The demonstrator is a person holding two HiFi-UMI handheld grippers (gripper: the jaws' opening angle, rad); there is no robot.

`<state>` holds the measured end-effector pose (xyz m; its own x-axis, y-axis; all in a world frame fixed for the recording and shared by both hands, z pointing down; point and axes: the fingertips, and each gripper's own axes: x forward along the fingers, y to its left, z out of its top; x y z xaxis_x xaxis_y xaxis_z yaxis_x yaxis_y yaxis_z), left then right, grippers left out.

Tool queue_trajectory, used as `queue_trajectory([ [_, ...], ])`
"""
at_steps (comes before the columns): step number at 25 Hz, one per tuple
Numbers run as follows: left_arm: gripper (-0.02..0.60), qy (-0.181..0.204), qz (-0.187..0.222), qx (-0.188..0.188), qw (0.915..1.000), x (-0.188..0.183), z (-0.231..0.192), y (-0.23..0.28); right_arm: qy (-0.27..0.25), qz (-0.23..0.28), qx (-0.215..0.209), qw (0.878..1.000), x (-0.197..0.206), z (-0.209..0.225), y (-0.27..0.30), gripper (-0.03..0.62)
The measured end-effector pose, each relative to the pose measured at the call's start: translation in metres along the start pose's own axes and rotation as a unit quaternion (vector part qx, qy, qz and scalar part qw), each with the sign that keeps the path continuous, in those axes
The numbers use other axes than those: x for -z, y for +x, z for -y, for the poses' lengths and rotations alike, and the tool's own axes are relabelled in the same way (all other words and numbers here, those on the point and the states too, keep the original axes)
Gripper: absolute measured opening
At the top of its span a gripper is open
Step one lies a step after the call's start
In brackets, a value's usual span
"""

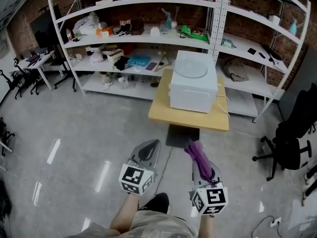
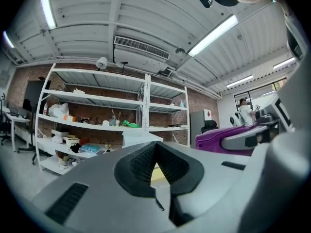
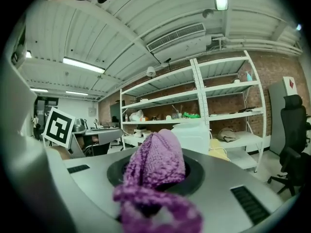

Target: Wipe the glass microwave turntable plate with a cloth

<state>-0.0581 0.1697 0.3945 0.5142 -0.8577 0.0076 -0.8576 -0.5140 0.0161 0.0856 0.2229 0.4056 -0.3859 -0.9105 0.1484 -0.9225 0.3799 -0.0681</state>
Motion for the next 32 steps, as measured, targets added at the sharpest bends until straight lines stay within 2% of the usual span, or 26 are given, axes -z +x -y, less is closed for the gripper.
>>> queue_trajectory([
  [5, 0.002, -0.006, 0.006, -0.003, 1.0000, -0.001, -0.026, 0.055, 0.031, 0.000, 0.009, 0.999, -0.001, 0.038, 0.049, 0.054],
  [10, 0.002, -0.003, 0.021, -0.003, 0.9998, -0.003, -0.057, 0.127, 0.027, 0.004, 0.019, 0.999, -0.011, 0.081, 0.111, 0.054],
  [15, 0.002, -0.033, 0.029, -0.010, 0.9990, -0.004, -0.099, 0.212, 0.009, 0.000, 0.022, 1.000, -0.031, 0.128, 0.184, 0.054],
  [19, 0.002, -0.037, 0.031, -0.016, 0.9987, -0.010, -0.133, 0.282, 0.002, -0.004, 0.030, 1.000, -0.053, 0.171, 0.249, 0.054],
  [23, 0.002, -0.005, 0.059, -0.008, 0.9982, -0.031, -0.159, 0.337, -0.003, 0.006, 0.036, 0.999, -0.077, 0.206, 0.308, 0.054],
  [27, 0.002, 0.041, 0.060, -0.016, 0.9972, -0.043, -0.175, 0.373, 0.013, 0.012, 0.030, 0.999, -0.090, 0.227, 0.347, 0.054],
  [32, 0.002, 0.043, 0.049, -0.041, 0.9970, -0.041, -0.201, 0.392, 0.017, 0.012, 0.004, 1.000, -0.104, 0.240, 0.384, 0.054],
])
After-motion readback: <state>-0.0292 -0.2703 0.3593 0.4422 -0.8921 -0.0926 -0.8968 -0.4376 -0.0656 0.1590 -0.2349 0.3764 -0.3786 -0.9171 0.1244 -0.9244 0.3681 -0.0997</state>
